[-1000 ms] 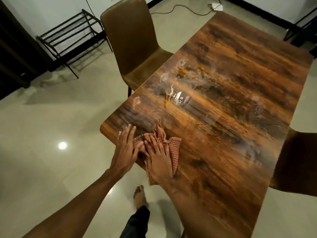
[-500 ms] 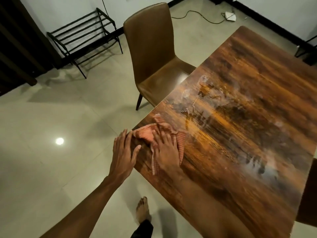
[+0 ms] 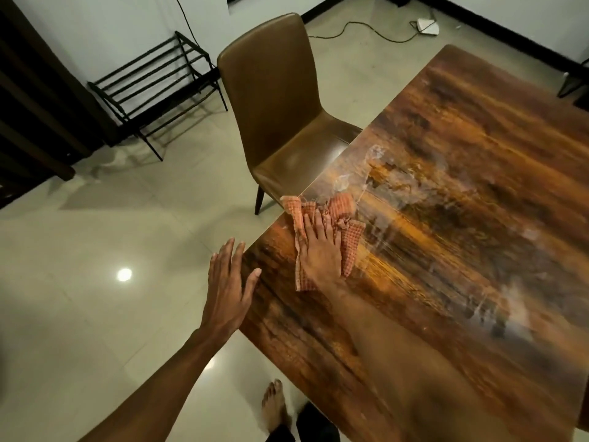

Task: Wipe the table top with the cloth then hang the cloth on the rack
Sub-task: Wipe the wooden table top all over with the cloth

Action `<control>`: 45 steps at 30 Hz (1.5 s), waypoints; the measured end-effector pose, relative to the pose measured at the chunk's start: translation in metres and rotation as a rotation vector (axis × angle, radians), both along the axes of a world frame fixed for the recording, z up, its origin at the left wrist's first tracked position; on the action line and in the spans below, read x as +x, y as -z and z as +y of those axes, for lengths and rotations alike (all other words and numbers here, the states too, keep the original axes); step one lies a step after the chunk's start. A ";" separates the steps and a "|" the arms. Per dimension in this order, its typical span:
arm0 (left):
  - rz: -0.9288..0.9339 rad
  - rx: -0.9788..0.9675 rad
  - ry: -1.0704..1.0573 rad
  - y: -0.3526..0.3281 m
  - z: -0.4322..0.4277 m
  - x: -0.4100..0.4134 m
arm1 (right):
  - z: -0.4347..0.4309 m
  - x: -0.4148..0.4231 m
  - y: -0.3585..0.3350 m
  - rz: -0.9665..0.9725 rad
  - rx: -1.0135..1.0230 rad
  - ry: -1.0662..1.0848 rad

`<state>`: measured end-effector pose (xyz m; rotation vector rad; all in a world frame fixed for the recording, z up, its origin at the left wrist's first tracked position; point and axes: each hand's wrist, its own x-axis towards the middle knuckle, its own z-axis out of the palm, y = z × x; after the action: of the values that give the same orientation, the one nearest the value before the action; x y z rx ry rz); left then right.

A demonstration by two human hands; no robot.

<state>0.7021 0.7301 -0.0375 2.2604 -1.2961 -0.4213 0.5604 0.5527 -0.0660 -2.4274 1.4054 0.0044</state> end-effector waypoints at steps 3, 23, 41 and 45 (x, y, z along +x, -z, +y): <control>-0.001 0.056 0.020 -0.001 -0.018 -0.009 | 0.030 0.010 -0.006 -0.036 -0.036 -0.247; -0.046 0.069 0.402 -0.014 -0.189 -0.083 | -0.080 -0.159 0.011 -0.086 -0.028 0.440; 0.094 0.048 0.417 0.025 -0.318 0.065 | -0.163 0.032 0.003 -0.048 -0.037 0.275; 0.093 0.032 0.454 0.032 -0.343 0.070 | -0.206 0.005 0.009 -0.042 -0.051 0.245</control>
<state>0.7725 0.3868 -0.0699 1.9324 -1.7617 -0.6994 0.5653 0.3470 -0.0749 -2.2640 1.6925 -0.1410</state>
